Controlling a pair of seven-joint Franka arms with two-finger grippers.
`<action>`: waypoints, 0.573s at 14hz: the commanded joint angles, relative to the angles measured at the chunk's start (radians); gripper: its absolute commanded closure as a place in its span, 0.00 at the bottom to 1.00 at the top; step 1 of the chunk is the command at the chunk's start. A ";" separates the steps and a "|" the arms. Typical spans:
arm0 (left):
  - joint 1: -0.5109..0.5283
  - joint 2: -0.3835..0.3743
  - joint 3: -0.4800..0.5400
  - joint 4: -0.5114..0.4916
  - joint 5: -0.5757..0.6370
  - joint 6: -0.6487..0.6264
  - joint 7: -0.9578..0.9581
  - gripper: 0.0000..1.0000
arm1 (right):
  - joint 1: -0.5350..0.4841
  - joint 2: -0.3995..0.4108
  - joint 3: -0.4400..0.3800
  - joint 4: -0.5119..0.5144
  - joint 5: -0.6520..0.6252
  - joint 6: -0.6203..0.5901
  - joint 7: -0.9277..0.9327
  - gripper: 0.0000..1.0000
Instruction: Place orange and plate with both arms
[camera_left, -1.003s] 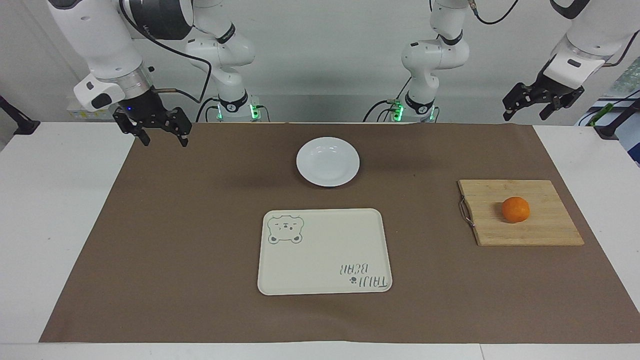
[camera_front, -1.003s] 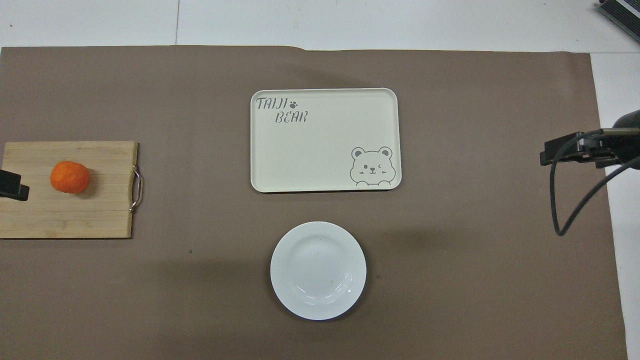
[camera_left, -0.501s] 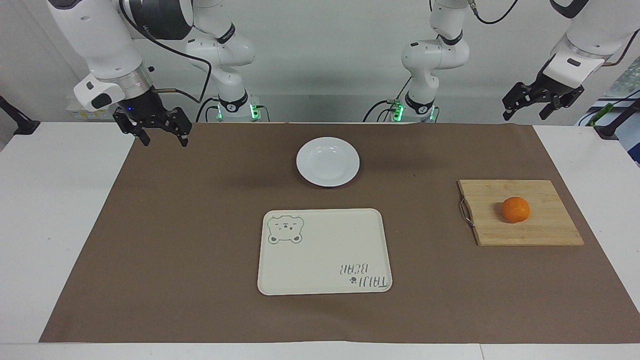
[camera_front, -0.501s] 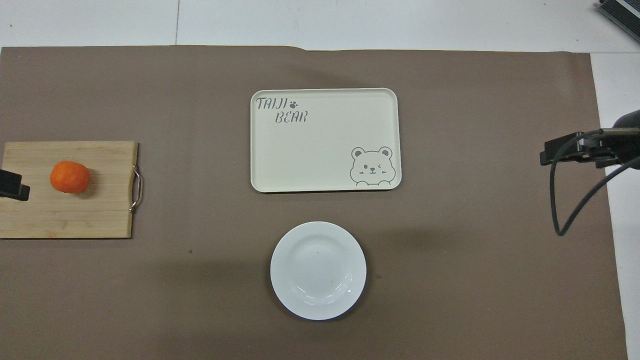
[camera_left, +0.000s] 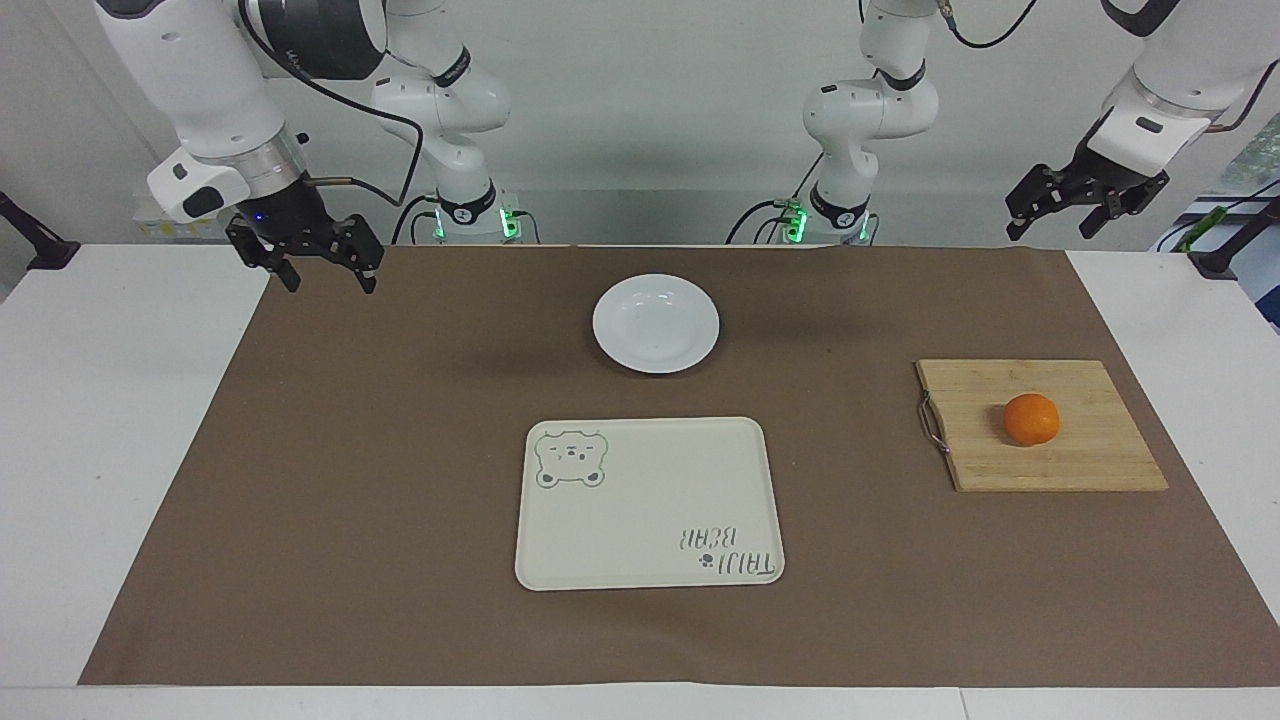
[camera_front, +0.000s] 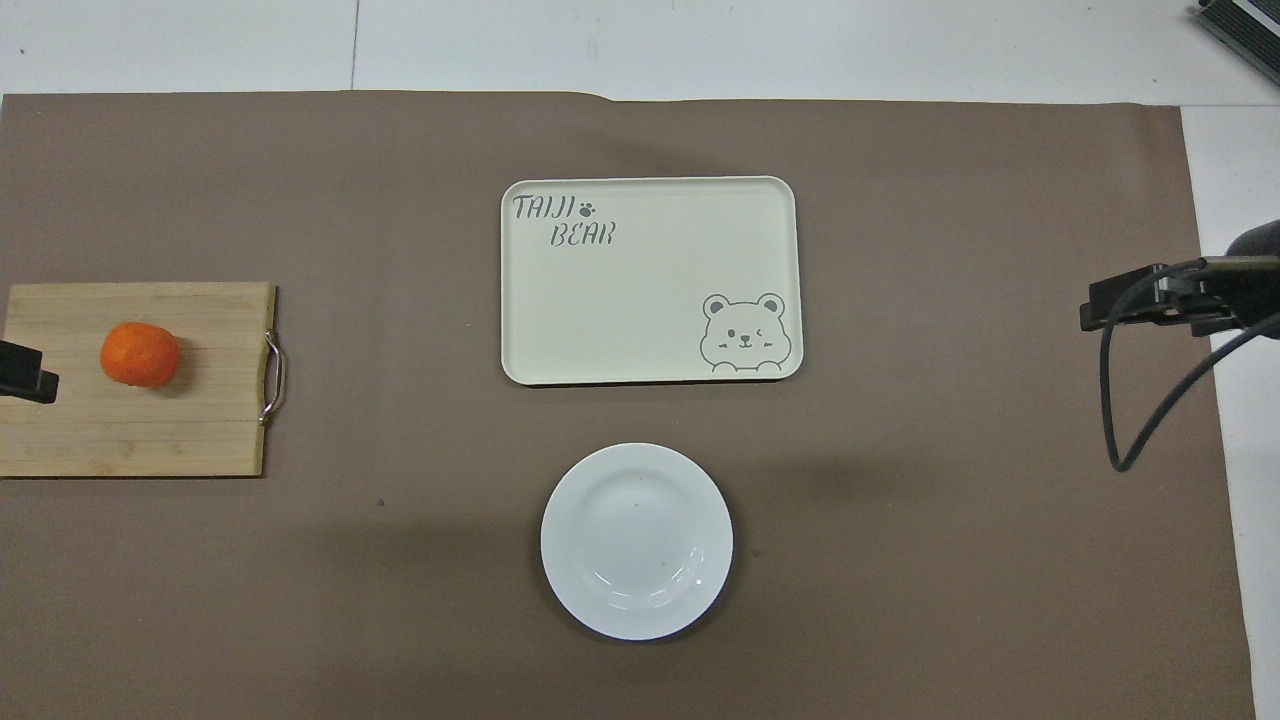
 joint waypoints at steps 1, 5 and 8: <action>-0.006 -0.017 0.003 -0.010 -0.008 -0.008 -0.006 0.00 | -0.006 0.005 0.007 0.016 -0.015 -0.016 0.021 0.00; -0.010 -0.015 0.001 -0.009 -0.010 -0.002 0.002 0.00 | -0.006 0.005 0.007 0.016 -0.015 -0.016 0.021 0.00; -0.013 -0.015 -0.003 -0.010 -0.011 0.005 0.002 0.00 | -0.006 0.005 0.007 0.016 -0.015 -0.016 0.021 0.00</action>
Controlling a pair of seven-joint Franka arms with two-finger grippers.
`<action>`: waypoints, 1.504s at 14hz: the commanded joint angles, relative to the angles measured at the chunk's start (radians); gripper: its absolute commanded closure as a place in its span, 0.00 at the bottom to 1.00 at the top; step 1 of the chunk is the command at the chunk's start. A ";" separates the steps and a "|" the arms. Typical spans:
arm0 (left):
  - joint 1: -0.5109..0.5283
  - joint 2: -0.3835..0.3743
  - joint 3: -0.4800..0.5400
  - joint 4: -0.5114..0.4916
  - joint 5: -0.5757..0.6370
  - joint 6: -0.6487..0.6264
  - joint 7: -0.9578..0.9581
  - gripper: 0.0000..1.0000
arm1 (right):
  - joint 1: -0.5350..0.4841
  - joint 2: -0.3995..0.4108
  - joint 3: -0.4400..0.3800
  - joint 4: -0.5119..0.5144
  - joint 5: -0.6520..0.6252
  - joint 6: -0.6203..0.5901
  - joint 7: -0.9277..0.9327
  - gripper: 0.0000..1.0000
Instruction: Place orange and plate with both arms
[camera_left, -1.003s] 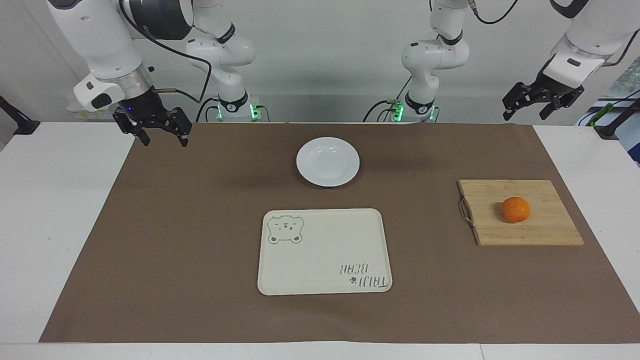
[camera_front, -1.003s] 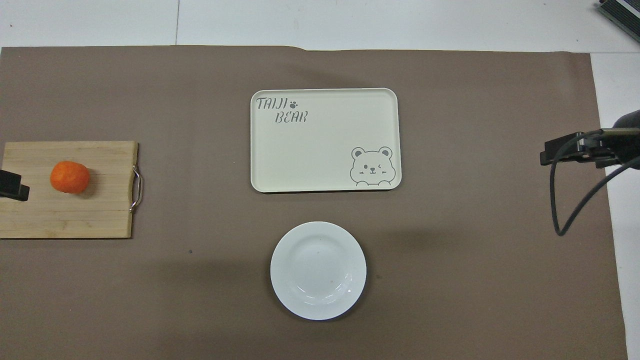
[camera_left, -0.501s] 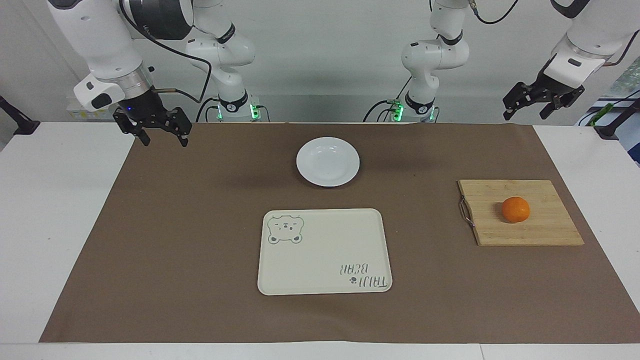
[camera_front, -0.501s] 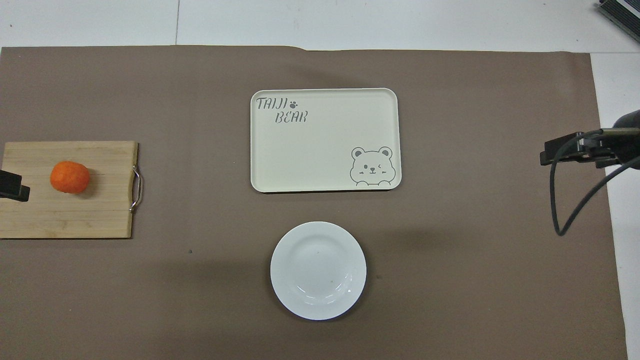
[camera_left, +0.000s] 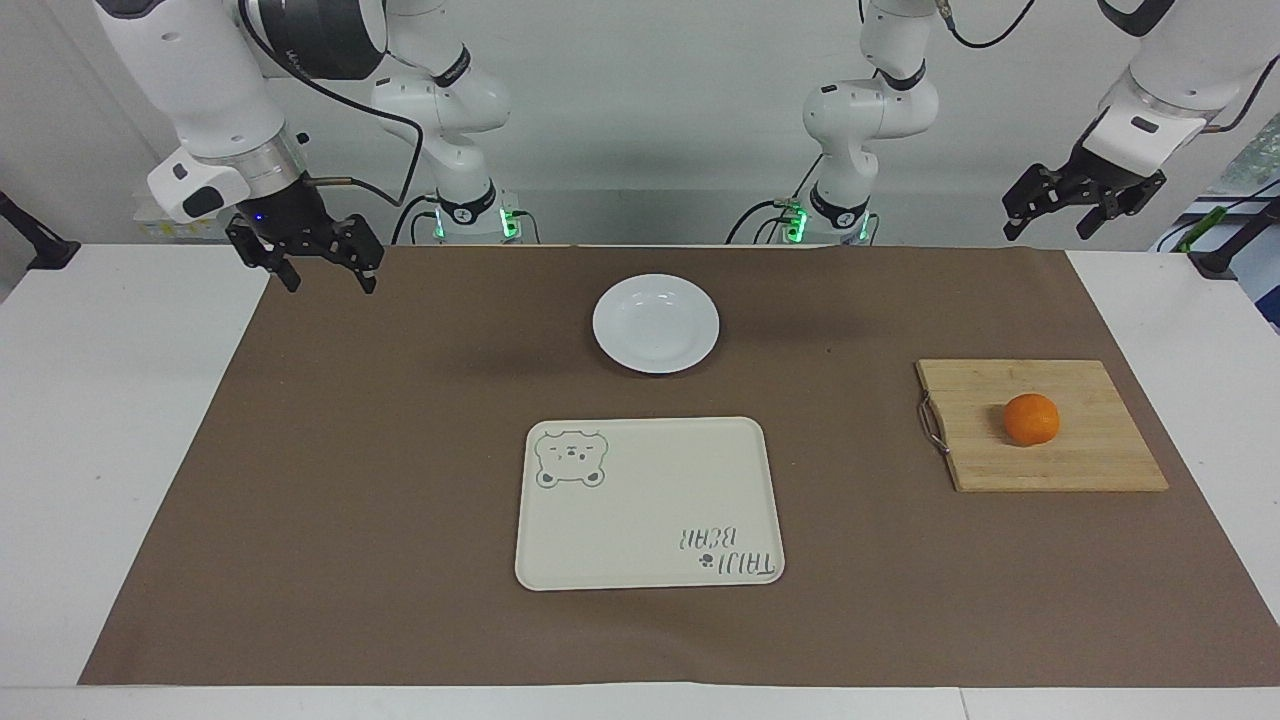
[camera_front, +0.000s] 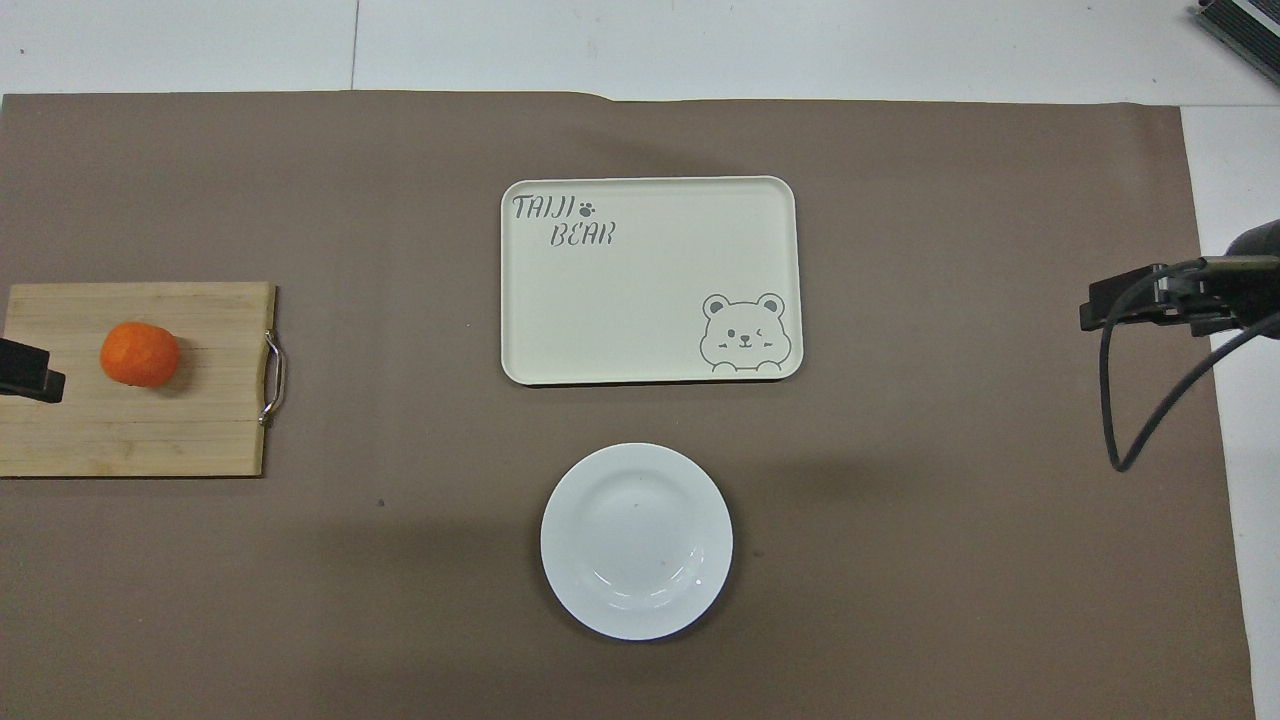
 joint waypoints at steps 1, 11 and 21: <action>-0.013 -0.013 0.000 -0.010 -0.010 0.009 0.001 0.00 | -0.006 0.005 0.007 0.016 -0.015 -0.016 0.021 0.00; 0.002 -0.030 0.000 -0.074 -0.007 0.079 -0.005 0.00 | -0.006 0.005 0.007 0.016 -0.015 -0.016 0.021 0.00; 0.111 0.017 0.008 -0.325 0.004 0.446 0.006 0.00 | -0.006 0.005 0.007 0.016 -0.015 -0.016 0.021 0.00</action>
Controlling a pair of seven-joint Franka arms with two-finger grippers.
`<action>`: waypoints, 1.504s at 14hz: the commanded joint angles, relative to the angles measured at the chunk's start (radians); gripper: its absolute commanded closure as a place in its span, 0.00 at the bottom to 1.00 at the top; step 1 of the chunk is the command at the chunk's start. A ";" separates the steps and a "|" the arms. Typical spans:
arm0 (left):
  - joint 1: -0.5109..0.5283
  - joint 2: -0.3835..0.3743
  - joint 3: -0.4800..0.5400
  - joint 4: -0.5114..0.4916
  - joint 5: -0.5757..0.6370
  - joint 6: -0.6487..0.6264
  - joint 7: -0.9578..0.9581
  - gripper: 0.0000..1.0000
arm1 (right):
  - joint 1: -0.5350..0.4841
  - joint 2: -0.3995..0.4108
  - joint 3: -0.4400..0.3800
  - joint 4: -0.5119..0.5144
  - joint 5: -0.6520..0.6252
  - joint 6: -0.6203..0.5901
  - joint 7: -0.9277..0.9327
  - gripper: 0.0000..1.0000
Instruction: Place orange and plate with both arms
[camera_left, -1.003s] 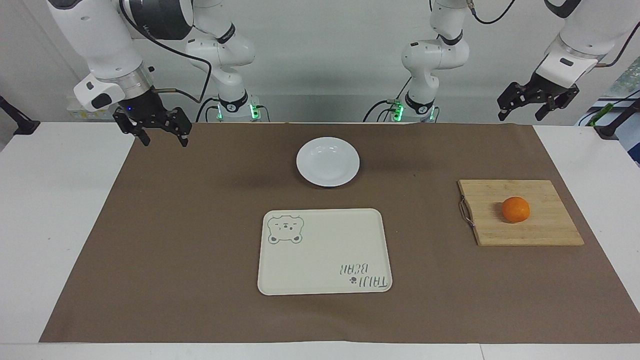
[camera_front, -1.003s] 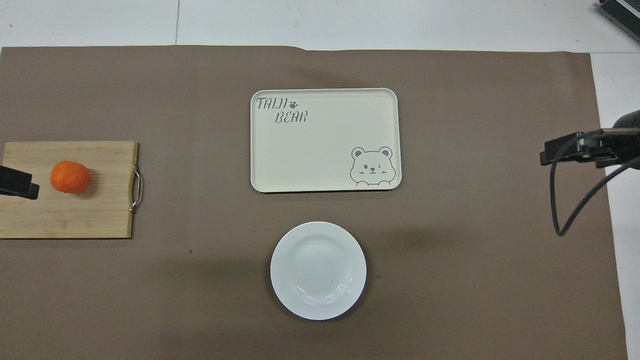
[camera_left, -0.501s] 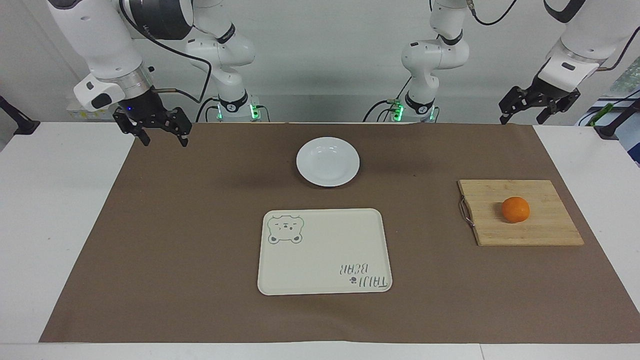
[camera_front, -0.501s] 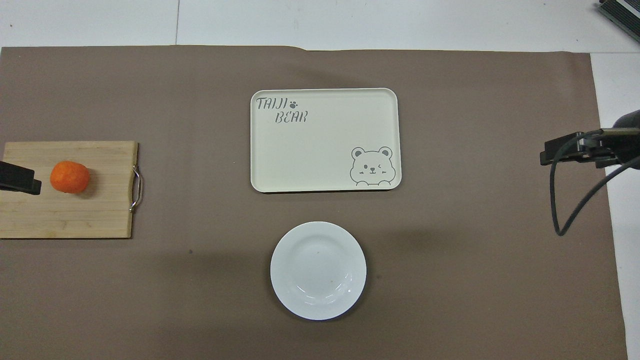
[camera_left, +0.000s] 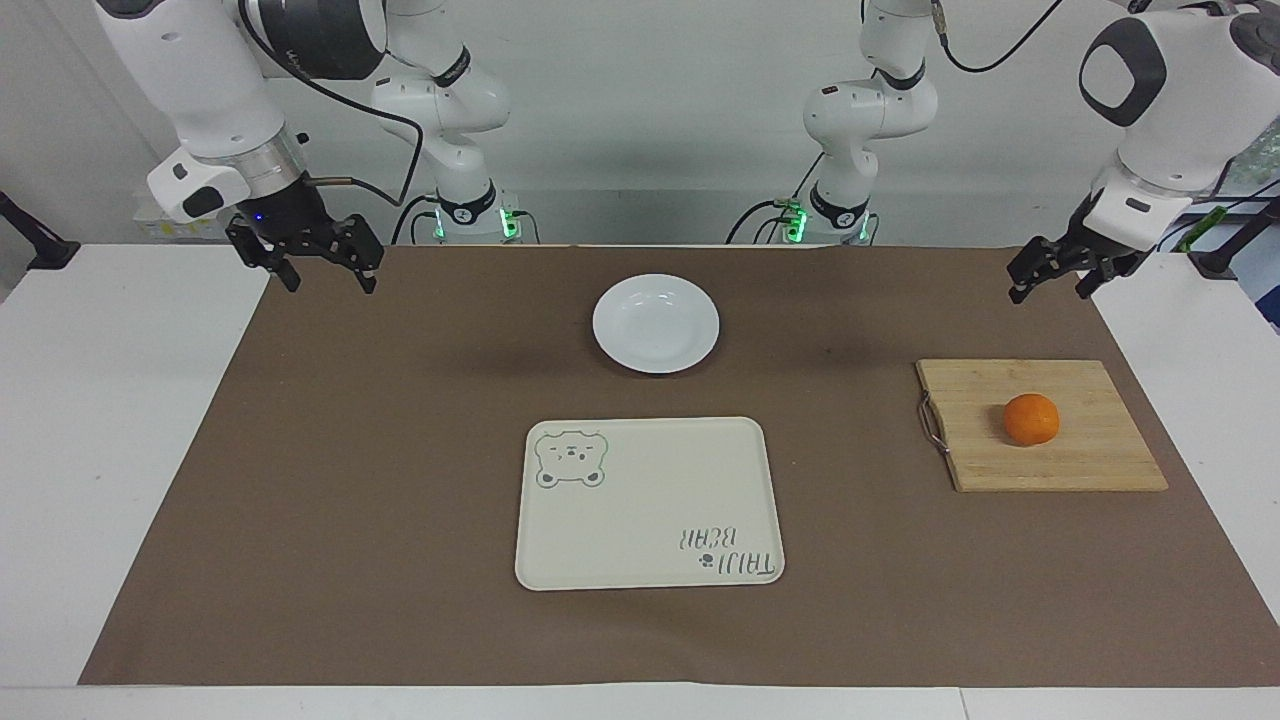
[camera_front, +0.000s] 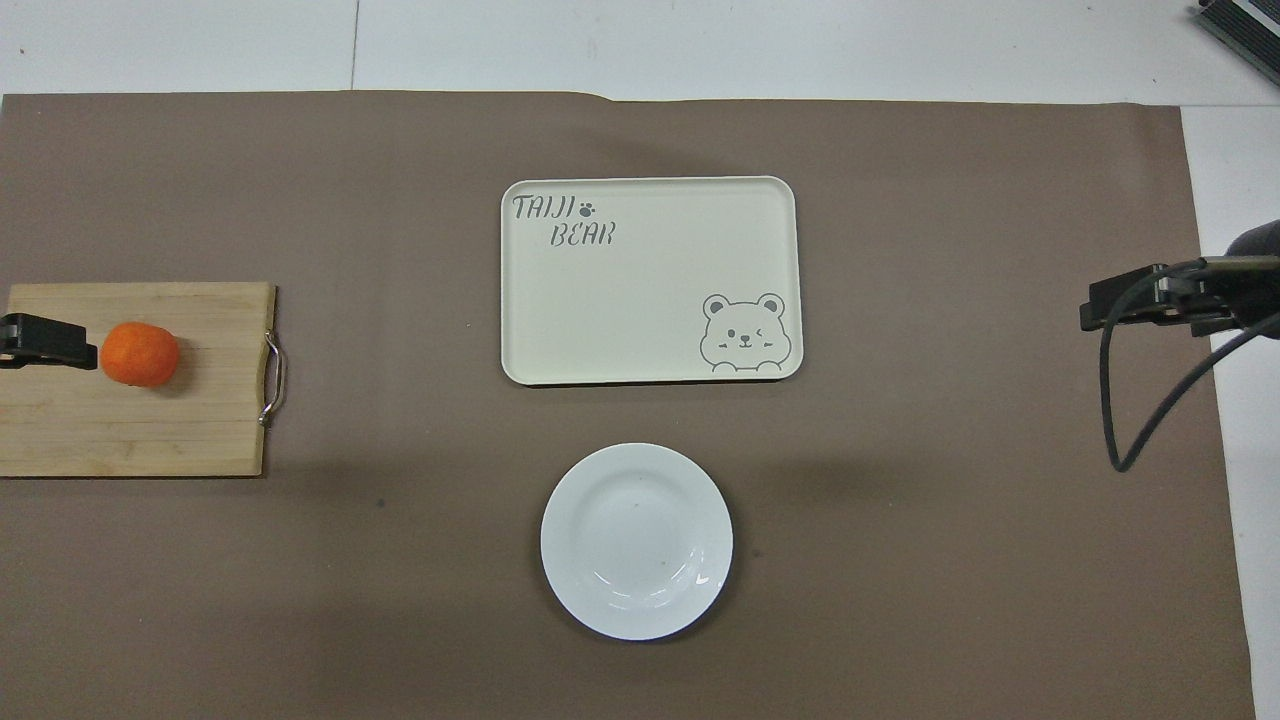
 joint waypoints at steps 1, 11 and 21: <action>0.023 0.022 -0.008 -0.039 0.004 0.064 0.004 0.00 | -0.006 0.005 0.005 0.016 -0.015 -0.016 0.021 0.00; 0.023 0.042 -0.008 -0.091 0.004 0.181 0.041 0.00 | -0.006 0.005 0.005 0.016 -0.015 -0.016 0.021 0.00; 0.020 0.044 -0.008 -0.088 0.004 0.181 0.047 0.00 | -0.006 0.005 0.007 0.016 -0.015 -0.016 0.021 0.00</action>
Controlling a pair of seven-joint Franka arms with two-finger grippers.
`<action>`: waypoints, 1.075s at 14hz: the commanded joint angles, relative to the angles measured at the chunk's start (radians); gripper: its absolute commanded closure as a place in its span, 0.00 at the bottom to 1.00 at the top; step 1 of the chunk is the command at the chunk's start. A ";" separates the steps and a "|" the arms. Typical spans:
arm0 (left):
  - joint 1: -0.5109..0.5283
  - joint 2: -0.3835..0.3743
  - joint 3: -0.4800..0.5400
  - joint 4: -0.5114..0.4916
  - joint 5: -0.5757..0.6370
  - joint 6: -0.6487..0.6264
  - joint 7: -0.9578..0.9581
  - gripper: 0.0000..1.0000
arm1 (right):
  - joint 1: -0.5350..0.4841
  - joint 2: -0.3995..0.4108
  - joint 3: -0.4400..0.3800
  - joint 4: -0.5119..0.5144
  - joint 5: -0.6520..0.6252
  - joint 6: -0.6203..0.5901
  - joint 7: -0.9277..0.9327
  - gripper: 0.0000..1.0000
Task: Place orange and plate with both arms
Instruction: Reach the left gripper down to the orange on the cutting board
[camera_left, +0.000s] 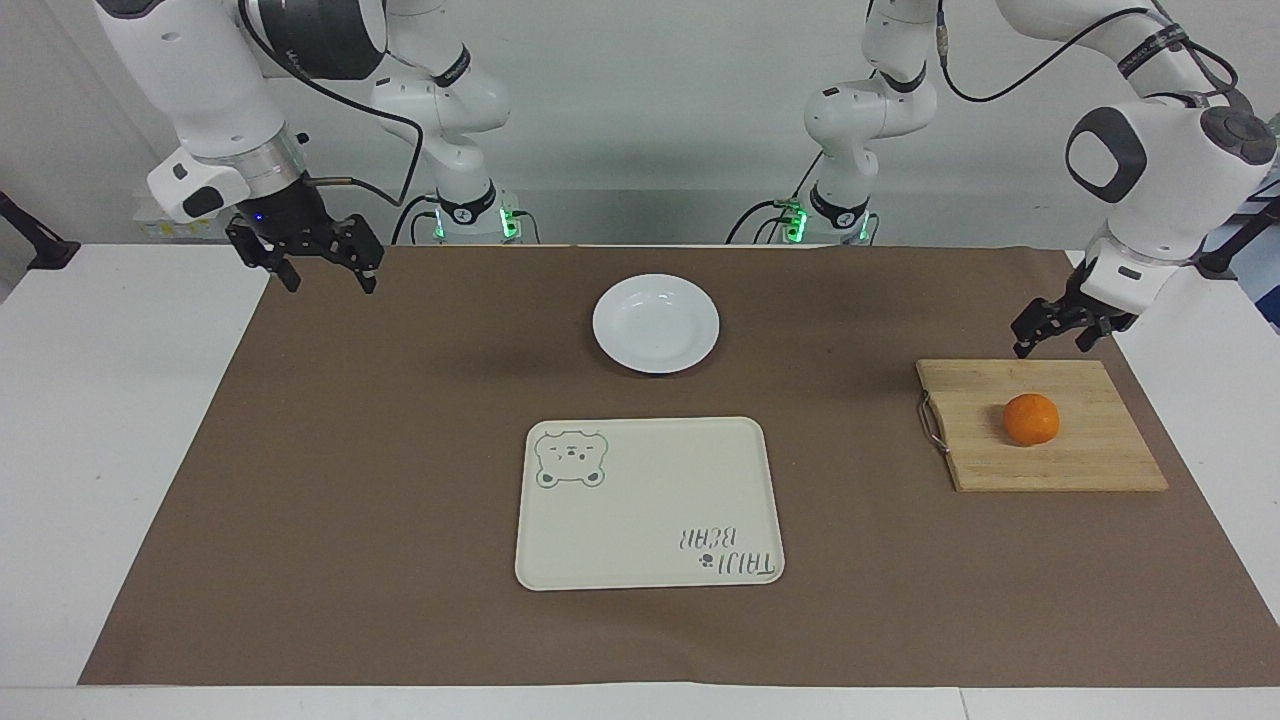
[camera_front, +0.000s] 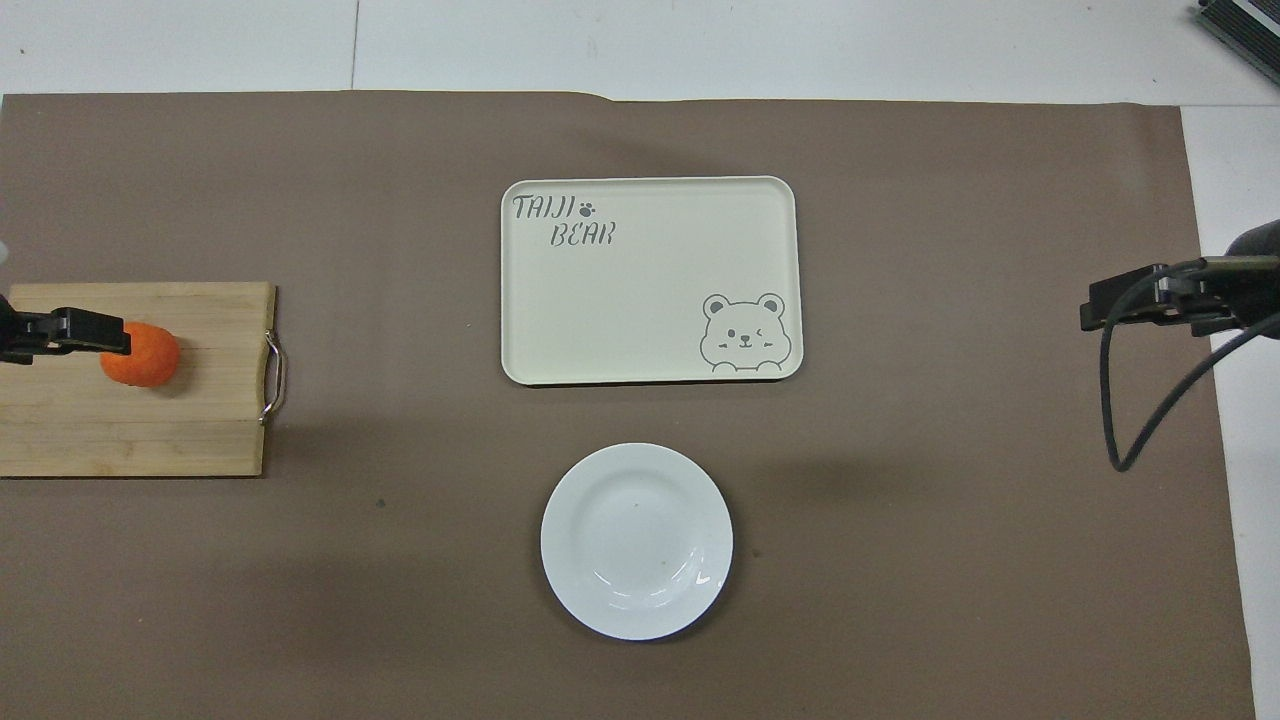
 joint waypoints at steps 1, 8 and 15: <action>0.010 -0.012 -0.002 -0.019 0.004 0.024 0.014 0.00 | -0.006 0.005 0.007 0.016 -0.015 -0.016 0.021 0.00; 0.014 -0.012 -0.002 -0.016 0.027 0.031 0.014 0.00 | -0.006 0.005 0.007 0.016 -0.015 -0.016 0.021 0.00; 0.030 0.020 -0.002 -0.019 0.027 0.081 0.014 0.00 | -0.006 0.005 0.007 0.016 -0.015 -0.016 0.021 0.00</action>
